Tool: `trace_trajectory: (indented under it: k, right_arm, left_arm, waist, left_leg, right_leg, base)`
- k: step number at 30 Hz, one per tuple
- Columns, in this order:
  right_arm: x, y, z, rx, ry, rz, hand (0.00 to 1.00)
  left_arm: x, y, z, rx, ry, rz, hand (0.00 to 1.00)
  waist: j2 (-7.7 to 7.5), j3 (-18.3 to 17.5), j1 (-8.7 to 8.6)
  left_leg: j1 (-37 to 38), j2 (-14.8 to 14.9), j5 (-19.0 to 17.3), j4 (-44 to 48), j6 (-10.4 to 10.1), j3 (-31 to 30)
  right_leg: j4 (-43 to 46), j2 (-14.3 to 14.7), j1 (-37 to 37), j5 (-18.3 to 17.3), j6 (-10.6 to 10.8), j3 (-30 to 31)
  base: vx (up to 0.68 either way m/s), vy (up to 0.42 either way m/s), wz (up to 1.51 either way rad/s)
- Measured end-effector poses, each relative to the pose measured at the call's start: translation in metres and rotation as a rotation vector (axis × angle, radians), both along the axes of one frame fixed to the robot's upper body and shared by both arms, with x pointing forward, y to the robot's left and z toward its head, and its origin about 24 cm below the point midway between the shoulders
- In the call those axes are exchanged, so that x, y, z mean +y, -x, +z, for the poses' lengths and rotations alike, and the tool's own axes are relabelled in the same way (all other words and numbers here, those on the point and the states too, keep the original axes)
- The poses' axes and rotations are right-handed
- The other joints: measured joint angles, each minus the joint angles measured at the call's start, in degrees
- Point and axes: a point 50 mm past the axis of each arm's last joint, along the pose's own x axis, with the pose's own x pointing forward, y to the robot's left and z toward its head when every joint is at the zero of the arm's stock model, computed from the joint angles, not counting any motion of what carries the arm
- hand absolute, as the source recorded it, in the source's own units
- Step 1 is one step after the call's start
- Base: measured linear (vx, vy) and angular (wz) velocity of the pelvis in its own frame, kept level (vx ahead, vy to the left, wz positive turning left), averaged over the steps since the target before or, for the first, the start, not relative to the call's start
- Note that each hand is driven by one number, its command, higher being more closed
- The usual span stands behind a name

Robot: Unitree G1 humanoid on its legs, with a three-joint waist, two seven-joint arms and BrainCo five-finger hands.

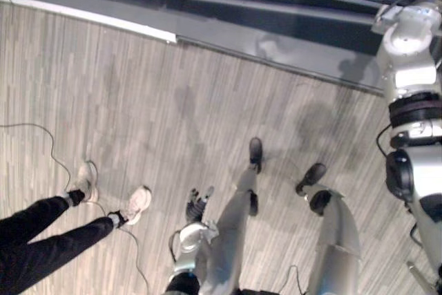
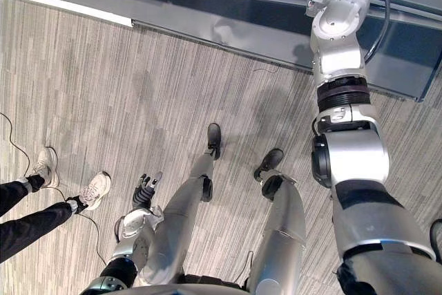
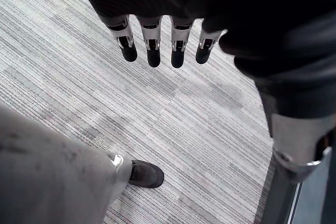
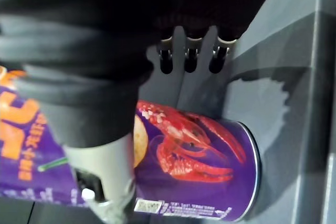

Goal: Put the gum and the chips on the shelf.

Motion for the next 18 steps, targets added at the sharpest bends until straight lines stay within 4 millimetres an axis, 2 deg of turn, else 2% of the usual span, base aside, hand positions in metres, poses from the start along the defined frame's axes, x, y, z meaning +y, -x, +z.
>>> trace_trajectory:
  k: [12, 18]
  right_arm:
    - [0.0046, -0.0019, -0.0021, 0.004, -0.020, 0.024, 0.00]
    - [0.0031, 0.0003, 0.0043, -0.011, -0.009, 0.018, 0.00]
  left_arm:
    - [0.0003, -0.0017, -0.0002, -0.001, 0.025, 0.020, 0.00]
    - [0.0003, -0.0017, -0.0001, -0.002, 0.025, 0.020, 0.00]
  waist:
    - [0.02, 0.0, -0.04]
    - [0.02, 0.0, -0.03]
  left_leg:
    - [-0.2, 0.8, -0.6, 1.6, -0.4, 0.1]
    - [-0.2, 0.8, -0.6, 1.2, -0.3, 0.0]
  right_leg:
    - [-0.7, 1.0, 0.7, 0.2, -0.1, 0.1]
    - [-0.8, 1.0, 0.7, 0.2, -0.1, -0.1]
  base:
    - [-0.02, -0.049, -0.03]
    - [-0.01, -0.045, 0.01]
